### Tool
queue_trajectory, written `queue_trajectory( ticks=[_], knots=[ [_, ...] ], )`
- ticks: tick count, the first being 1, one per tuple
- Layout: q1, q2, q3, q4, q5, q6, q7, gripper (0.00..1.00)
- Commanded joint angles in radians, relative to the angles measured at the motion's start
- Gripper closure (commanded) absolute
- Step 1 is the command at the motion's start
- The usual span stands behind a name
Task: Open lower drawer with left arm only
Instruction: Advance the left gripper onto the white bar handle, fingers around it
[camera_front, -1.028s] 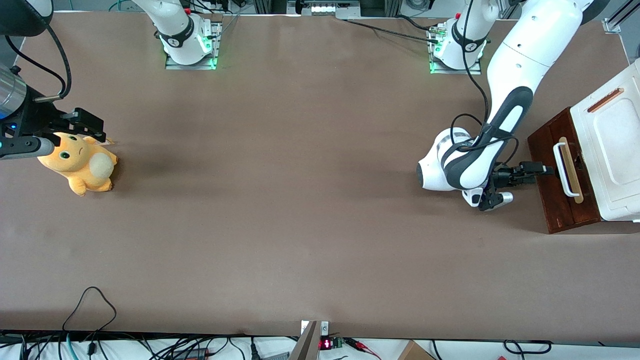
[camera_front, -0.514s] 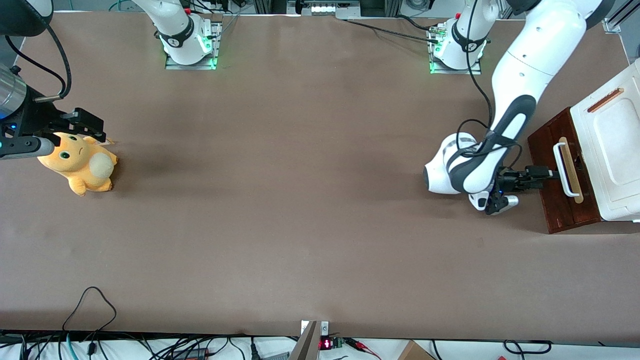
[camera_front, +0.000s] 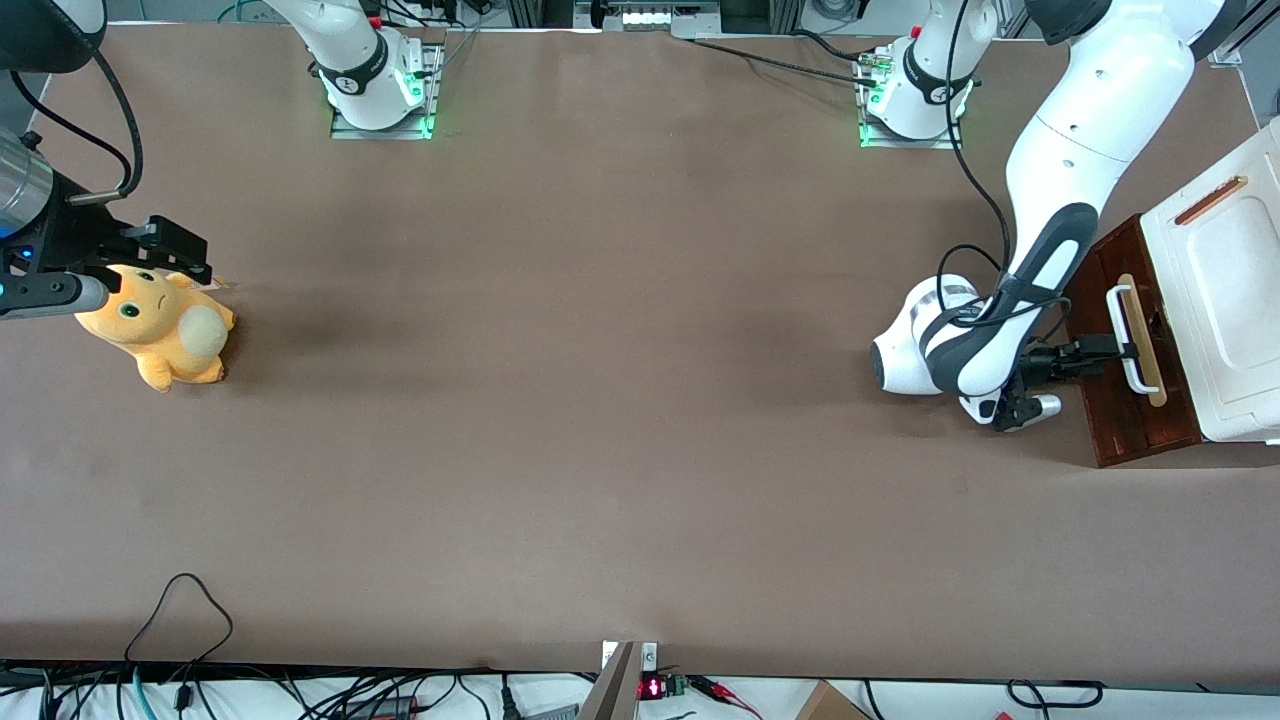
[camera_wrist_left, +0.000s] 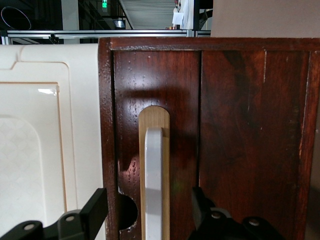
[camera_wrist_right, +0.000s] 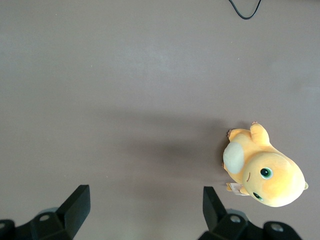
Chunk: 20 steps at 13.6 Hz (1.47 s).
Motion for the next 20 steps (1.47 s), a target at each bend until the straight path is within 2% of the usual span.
queue_trajectory(
  ticks=[1, 4, 5, 7, 14, 20],
  knots=[
    [0.035, 0.005, -0.009, -0.008, 0.036, 0.000, -0.001, 0.28],
    [0.045, 0.004, -0.009, -0.022, 0.034, 0.000, -0.007, 0.31],
    [0.051, 0.002, -0.011, -0.027, 0.034, -0.001, -0.011, 0.38],
    [0.054, 0.001, -0.014, -0.030, 0.034, -0.006, -0.017, 0.41],
    [0.078, -0.021, -0.036, -0.079, 0.031, -0.033, -0.047, 0.44],
    [0.112, -0.042, -0.059, -0.102, 0.031, -0.033, -0.047, 0.52]
  ],
)
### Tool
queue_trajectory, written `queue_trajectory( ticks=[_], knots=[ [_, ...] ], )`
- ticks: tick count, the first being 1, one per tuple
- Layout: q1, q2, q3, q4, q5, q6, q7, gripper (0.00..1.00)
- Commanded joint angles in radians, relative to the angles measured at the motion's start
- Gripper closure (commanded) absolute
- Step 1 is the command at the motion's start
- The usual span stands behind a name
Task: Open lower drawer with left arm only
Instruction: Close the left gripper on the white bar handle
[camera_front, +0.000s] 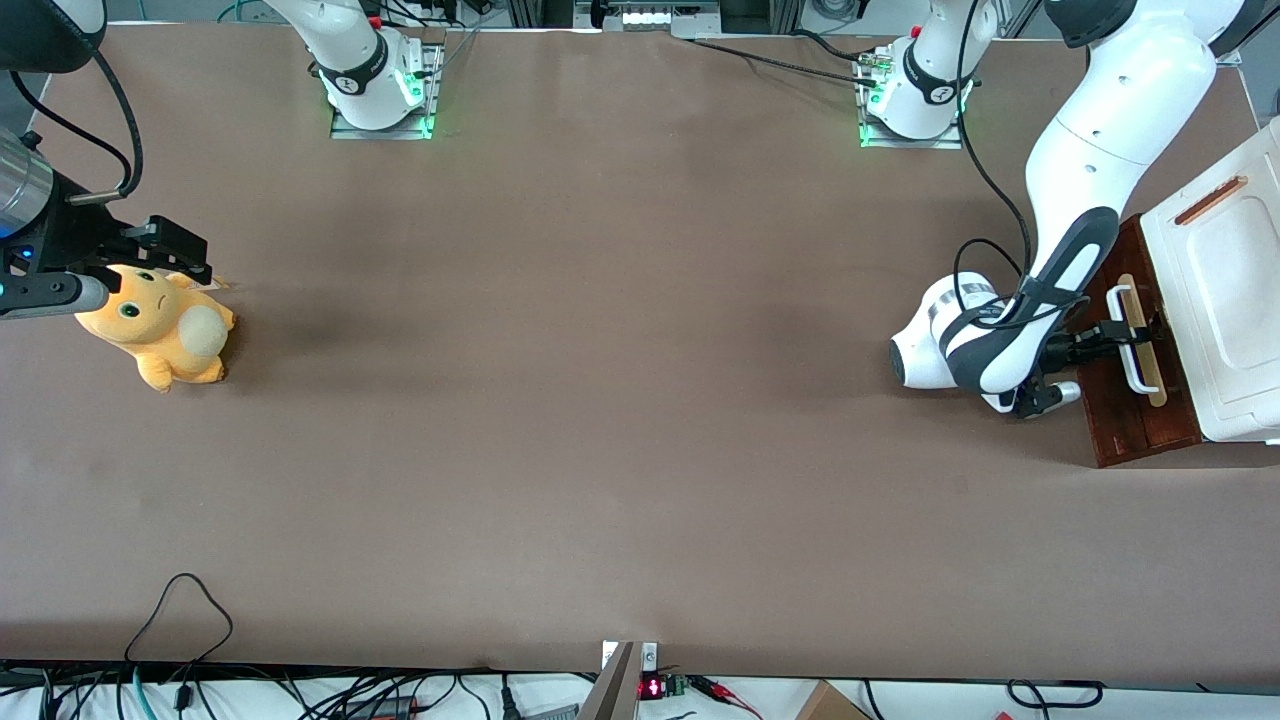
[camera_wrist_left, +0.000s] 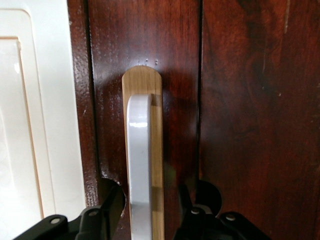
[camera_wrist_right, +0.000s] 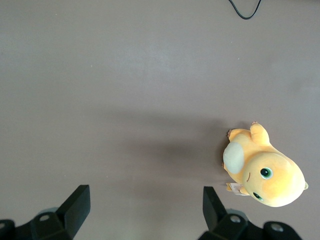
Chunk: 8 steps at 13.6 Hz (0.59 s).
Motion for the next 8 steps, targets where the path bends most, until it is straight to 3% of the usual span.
queue_trajectory(
  ticks=[1, 8],
  knots=[
    [0.033, -0.040, -0.034, -0.045, 0.031, -0.001, -0.006, 0.54],
    [0.037, -0.039, -0.038, -0.043, 0.031, -0.003, -0.006, 0.63]
  ],
)
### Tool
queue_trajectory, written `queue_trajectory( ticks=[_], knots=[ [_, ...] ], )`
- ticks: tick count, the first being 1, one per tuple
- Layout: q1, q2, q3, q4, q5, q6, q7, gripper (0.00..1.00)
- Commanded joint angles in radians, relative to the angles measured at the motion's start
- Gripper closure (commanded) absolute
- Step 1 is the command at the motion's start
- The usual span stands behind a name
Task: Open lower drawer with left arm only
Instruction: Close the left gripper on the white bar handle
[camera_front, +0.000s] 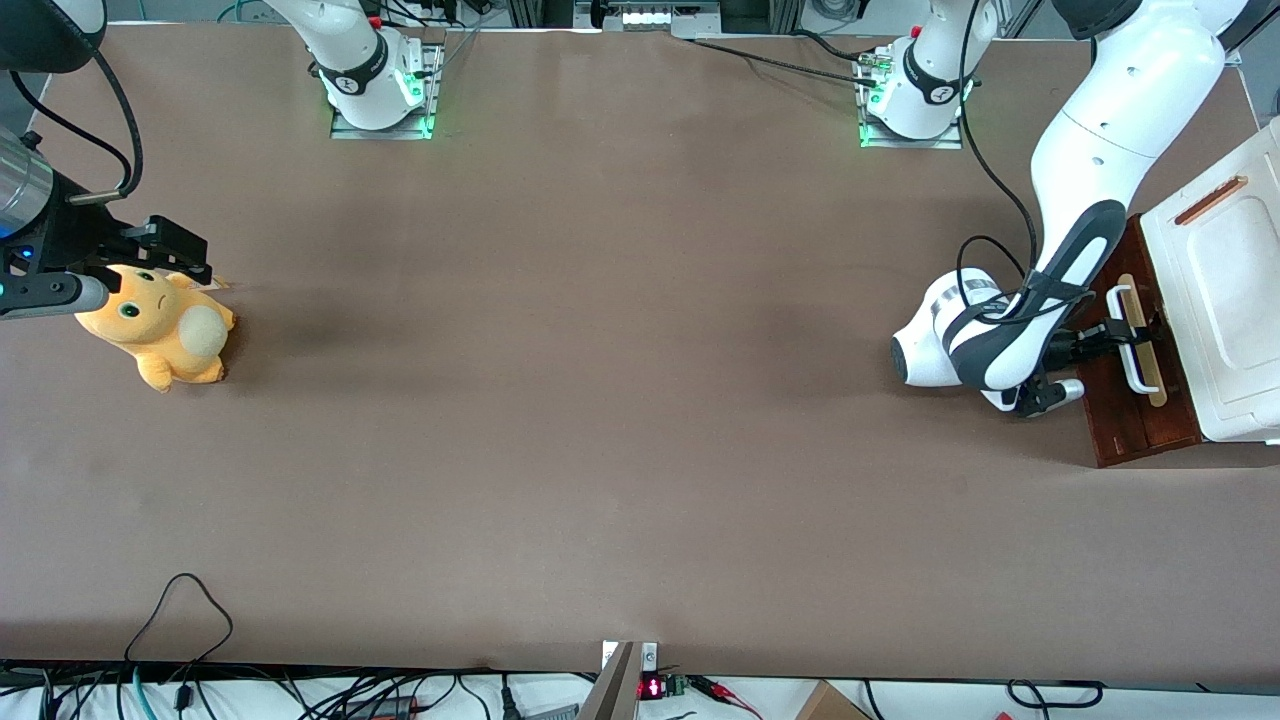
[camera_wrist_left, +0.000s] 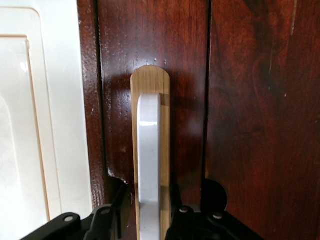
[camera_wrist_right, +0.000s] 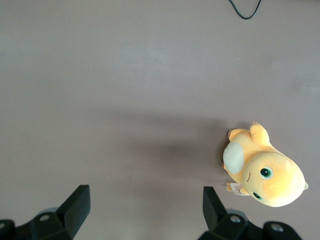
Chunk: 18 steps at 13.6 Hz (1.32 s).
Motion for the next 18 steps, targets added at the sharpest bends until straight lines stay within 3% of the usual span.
queue_trajectory(
  ticks=[1, 6, 13, 18],
  knots=[
    [0.024, -0.024, -0.019, -0.033, 0.031, -0.003, -0.006, 0.63],
    [0.043, -0.020, -0.022, -0.033, 0.032, -0.001, -0.005, 0.69],
    [0.043, -0.021, -0.034, -0.033, 0.032, -0.003, -0.005, 0.86],
    [0.041, -0.023, -0.037, -0.034, 0.032, -0.007, -0.005, 0.86]
  ],
)
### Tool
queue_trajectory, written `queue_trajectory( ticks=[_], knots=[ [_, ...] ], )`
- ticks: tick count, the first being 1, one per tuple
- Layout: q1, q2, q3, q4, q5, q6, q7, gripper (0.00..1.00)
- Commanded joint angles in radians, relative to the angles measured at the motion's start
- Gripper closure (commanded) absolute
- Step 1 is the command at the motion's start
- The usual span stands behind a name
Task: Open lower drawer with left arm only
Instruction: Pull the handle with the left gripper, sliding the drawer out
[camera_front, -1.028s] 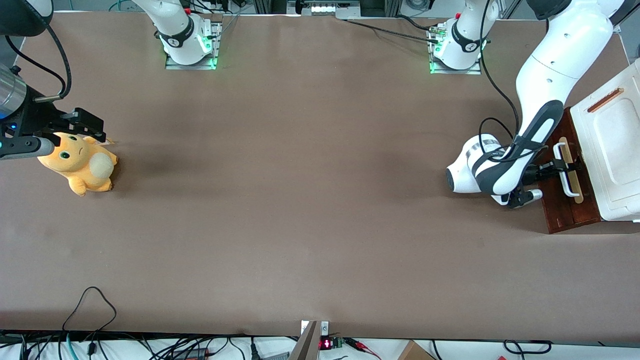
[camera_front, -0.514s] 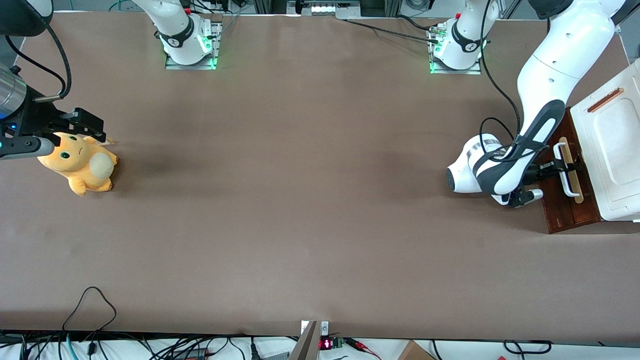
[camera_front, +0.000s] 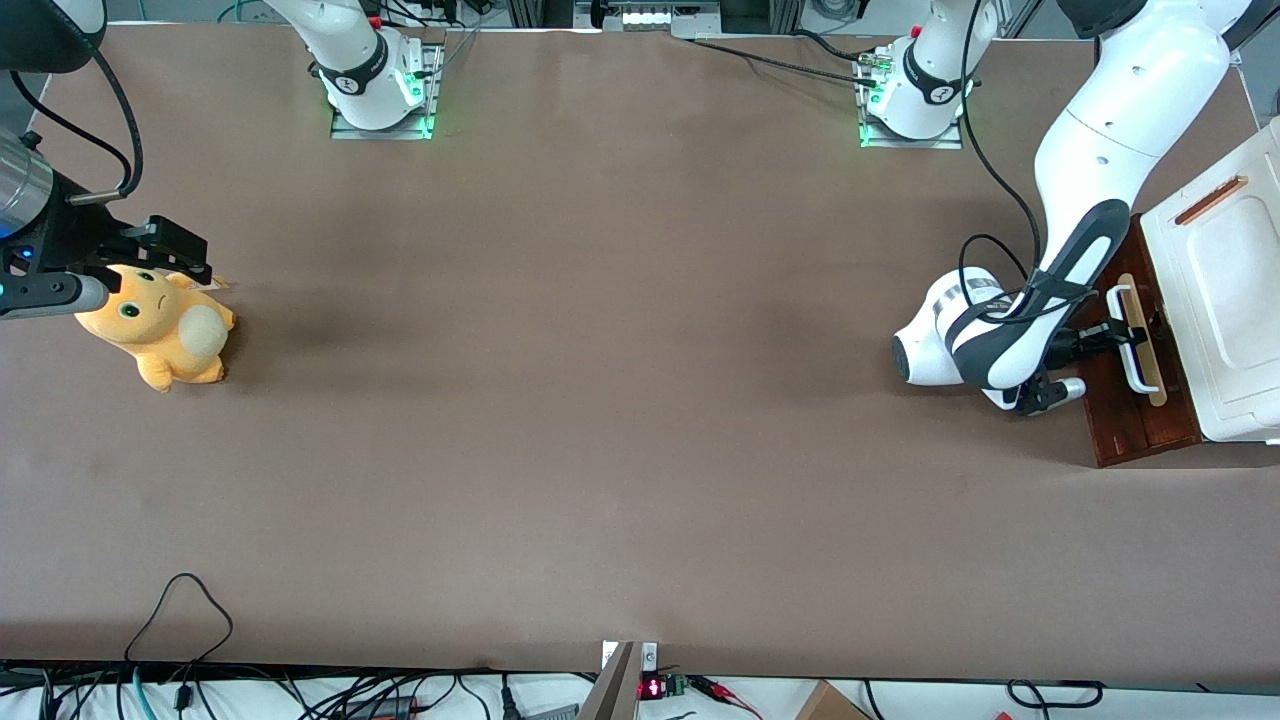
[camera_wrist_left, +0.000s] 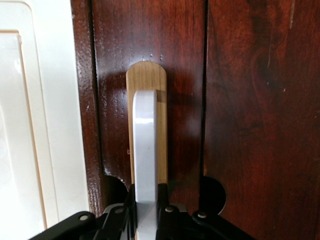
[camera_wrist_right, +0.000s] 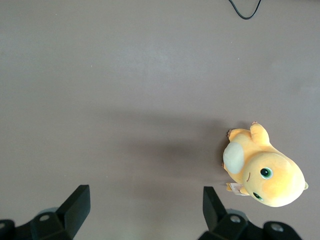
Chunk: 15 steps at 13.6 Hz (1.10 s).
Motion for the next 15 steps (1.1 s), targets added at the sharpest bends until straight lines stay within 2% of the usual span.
queue_trajectory(
  ticks=[1, 5, 10, 13, 15],
  knots=[
    [0.021, -0.021, -0.021, -0.027, 0.031, -0.009, -0.007, 0.86],
    [0.021, -0.019, -0.033, -0.027, 0.031, -0.009, -0.007, 0.89],
    [0.014, -0.021, -0.056, -0.025, 0.031, -0.030, -0.006, 1.00],
    [-0.008, -0.019, -0.063, -0.023, 0.031, -0.040, -0.003, 1.00],
    [-0.041, -0.012, -0.102, -0.013, 0.031, -0.076, 0.000, 1.00]
  ],
)
